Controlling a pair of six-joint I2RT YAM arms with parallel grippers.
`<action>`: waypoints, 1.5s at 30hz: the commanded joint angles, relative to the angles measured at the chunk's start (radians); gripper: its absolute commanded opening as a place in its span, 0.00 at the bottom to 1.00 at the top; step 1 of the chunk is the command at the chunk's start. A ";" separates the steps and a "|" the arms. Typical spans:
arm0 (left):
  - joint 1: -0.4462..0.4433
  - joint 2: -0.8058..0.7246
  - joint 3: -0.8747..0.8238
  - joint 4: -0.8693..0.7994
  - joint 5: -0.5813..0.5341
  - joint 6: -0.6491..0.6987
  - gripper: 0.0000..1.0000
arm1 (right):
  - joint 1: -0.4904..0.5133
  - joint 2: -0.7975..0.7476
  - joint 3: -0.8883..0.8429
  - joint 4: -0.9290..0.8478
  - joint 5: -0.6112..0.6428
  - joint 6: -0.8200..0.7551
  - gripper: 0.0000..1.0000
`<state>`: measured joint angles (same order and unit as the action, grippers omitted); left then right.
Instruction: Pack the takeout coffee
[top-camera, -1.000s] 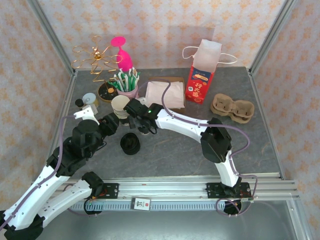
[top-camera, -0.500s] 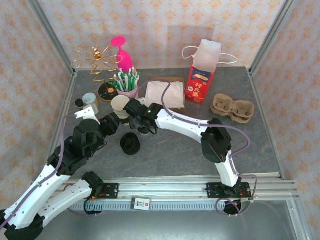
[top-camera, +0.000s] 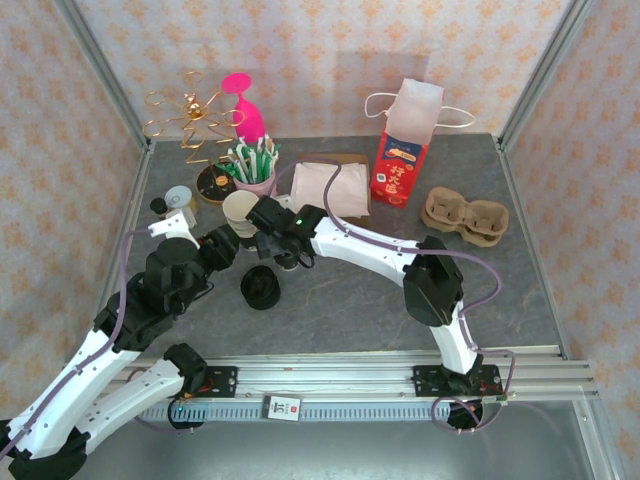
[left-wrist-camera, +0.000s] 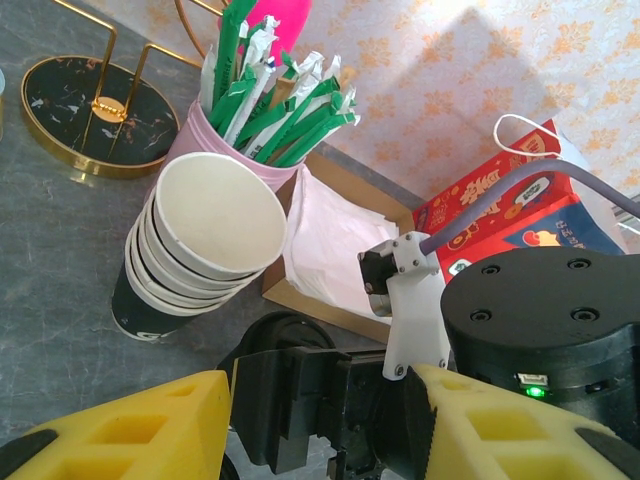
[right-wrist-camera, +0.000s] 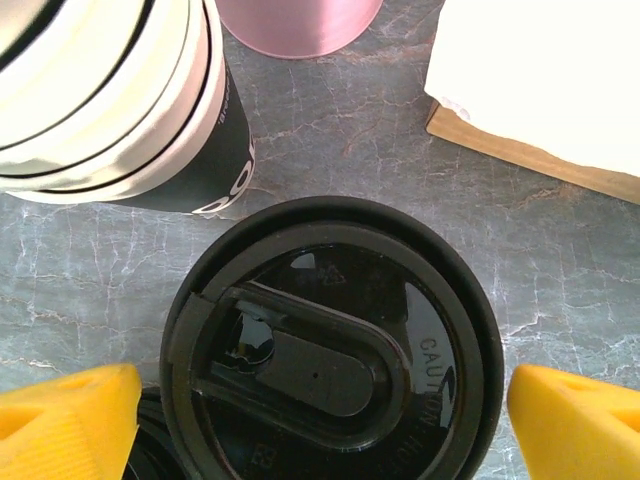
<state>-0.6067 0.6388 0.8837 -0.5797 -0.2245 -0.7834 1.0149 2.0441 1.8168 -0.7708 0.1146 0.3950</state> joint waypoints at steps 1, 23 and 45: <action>0.007 -0.005 0.026 0.000 0.000 0.021 0.50 | 0.009 -0.039 0.015 -0.042 0.057 0.022 0.90; 0.007 -0.002 0.043 0.001 0.014 0.025 0.50 | 0.010 -0.030 0.036 -0.026 0.008 -0.015 0.85; 0.007 0.198 0.201 0.090 0.162 0.191 0.52 | -0.148 -0.434 -0.097 -0.089 0.191 0.082 1.00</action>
<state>-0.6067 0.7979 1.0477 -0.5404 -0.1158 -0.6537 0.9112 1.6665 1.7565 -0.8192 0.2440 0.4503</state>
